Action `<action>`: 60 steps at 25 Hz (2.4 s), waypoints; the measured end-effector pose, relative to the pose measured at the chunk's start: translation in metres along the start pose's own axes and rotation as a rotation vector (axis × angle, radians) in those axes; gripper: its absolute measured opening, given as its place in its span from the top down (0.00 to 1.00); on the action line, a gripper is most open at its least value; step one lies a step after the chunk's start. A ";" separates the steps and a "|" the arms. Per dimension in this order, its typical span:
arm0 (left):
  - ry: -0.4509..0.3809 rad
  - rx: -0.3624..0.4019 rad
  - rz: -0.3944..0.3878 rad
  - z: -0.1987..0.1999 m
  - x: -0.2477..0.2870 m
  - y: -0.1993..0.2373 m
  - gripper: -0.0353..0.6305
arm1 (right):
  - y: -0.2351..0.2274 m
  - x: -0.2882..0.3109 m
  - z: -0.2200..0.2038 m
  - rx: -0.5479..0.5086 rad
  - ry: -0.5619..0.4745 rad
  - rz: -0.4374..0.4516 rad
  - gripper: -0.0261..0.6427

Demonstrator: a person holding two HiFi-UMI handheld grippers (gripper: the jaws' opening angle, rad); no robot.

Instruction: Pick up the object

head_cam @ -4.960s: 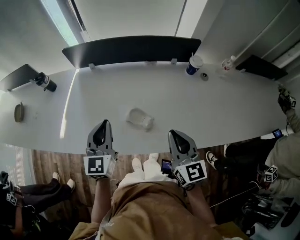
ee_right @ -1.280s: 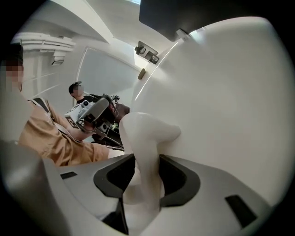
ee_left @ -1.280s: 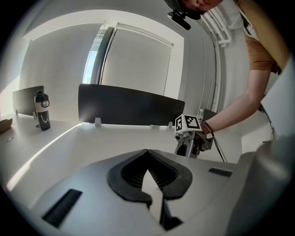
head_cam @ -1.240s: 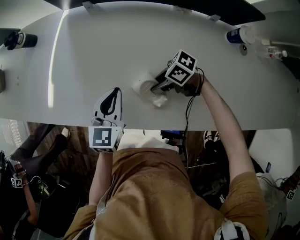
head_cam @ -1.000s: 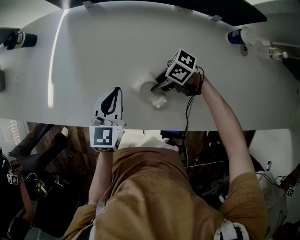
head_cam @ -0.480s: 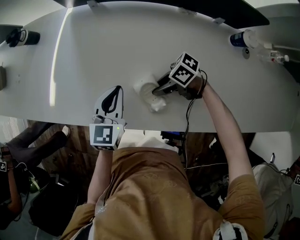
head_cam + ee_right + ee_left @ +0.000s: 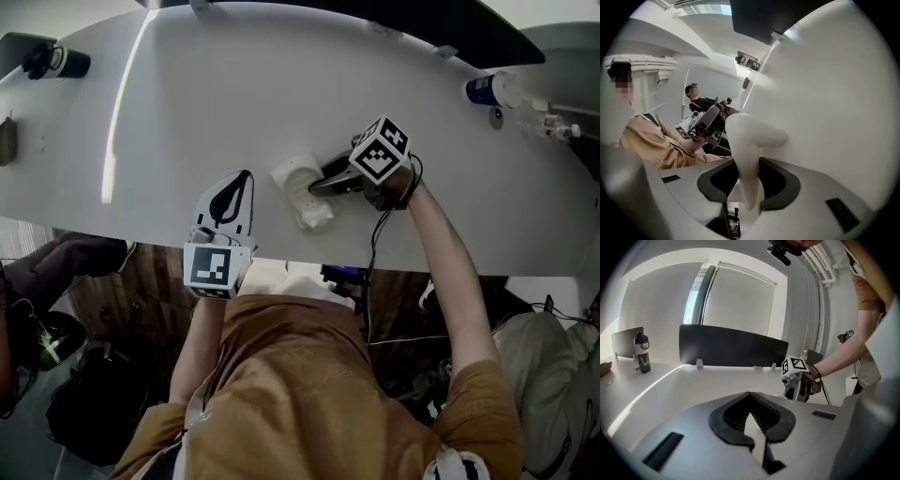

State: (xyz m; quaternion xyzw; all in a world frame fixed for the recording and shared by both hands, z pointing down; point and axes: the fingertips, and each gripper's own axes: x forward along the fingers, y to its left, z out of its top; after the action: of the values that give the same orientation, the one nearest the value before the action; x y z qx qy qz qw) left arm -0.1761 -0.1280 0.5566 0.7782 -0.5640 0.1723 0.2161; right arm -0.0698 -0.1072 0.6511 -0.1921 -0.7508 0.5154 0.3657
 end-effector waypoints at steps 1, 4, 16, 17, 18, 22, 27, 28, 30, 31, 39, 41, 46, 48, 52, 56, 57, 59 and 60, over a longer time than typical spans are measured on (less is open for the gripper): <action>-0.002 -0.002 0.001 0.000 -0.001 -0.001 0.94 | 0.001 -0.001 0.000 -0.001 -0.003 0.000 0.75; -0.007 -0.002 0.003 0.001 -0.001 -0.004 0.94 | 0.004 -0.005 0.000 -0.005 -0.025 0.003 0.75; -0.037 0.014 -0.013 0.014 -0.003 -0.011 0.94 | 0.029 -0.032 0.015 -0.058 -0.216 -0.030 0.75; -0.039 0.025 -0.011 0.015 -0.003 -0.011 0.94 | 0.031 -0.034 0.016 -0.064 -0.222 -0.035 0.75; -0.041 0.032 -0.009 0.016 -0.004 -0.012 0.94 | 0.033 -0.035 0.016 -0.070 -0.225 -0.040 0.75; -0.055 0.025 -0.008 0.015 -0.005 -0.016 0.94 | 0.042 -0.038 0.015 -0.088 -0.236 -0.050 0.75; -0.057 0.048 -0.012 0.021 -0.011 -0.020 0.94 | 0.052 -0.044 0.012 -0.105 -0.287 -0.079 0.75; -0.062 0.049 -0.008 0.021 -0.013 -0.021 0.94 | 0.055 -0.047 0.011 -0.107 -0.306 -0.082 0.75; -0.078 0.052 0.004 0.023 -0.016 -0.020 0.94 | 0.062 -0.052 0.011 -0.112 -0.349 -0.090 0.75; -0.086 0.057 0.006 0.025 -0.017 -0.020 0.94 | 0.065 -0.055 0.010 -0.115 -0.371 -0.095 0.75; -0.118 0.089 0.006 0.032 -0.028 -0.026 0.94 | 0.088 -0.071 -0.001 -0.130 -0.556 -0.143 0.75; -0.127 0.099 0.004 0.034 -0.030 -0.028 0.94 | 0.094 -0.076 -0.002 -0.132 -0.627 -0.149 0.75; -0.147 0.116 0.002 0.042 -0.036 -0.032 0.94 | 0.108 -0.085 -0.003 -0.152 -0.736 -0.200 0.75; -0.160 0.122 -0.002 0.049 -0.038 -0.032 0.94 | 0.116 -0.090 -0.001 -0.164 -0.771 -0.239 0.75; -0.172 0.125 -0.007 0.058 -0.043 -0.029 0.94 | 0.132 -0.101 0.005 -0.190 -0.834 -0.323 0.75; -0.184 0.140 -0.008 0.064 -0.046 -0.033 0.94 | 0.147 -0.121 0.008 -0.226 -0.934 -0.422 0.75; -0.187 0.145 -0.010 0.065 -0.046 -0.036 0.94 | 0.150 -0.128 0.008 -0.235 -0.964 -0.452 0.75; -0.192 0.151 -0.012 0.068 -0.047 -0.039 0.94 | 0.157 -0.140 0.008 -0.253 -1.012 -0.506 0.75; -0.194 0.154 -0.012 0.070 -0.047 -0.039 0.94 | 0.159 -0.145 0.009 -0.262 -1.028 -0.530 0.75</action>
State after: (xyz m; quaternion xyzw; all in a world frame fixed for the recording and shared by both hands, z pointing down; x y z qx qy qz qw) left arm -0.1512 -0.1165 0.4679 0.8089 -0.5625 0.1377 0.1014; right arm 0.0044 -0.1467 0.4534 0.2326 -0.9114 0.3365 0.0445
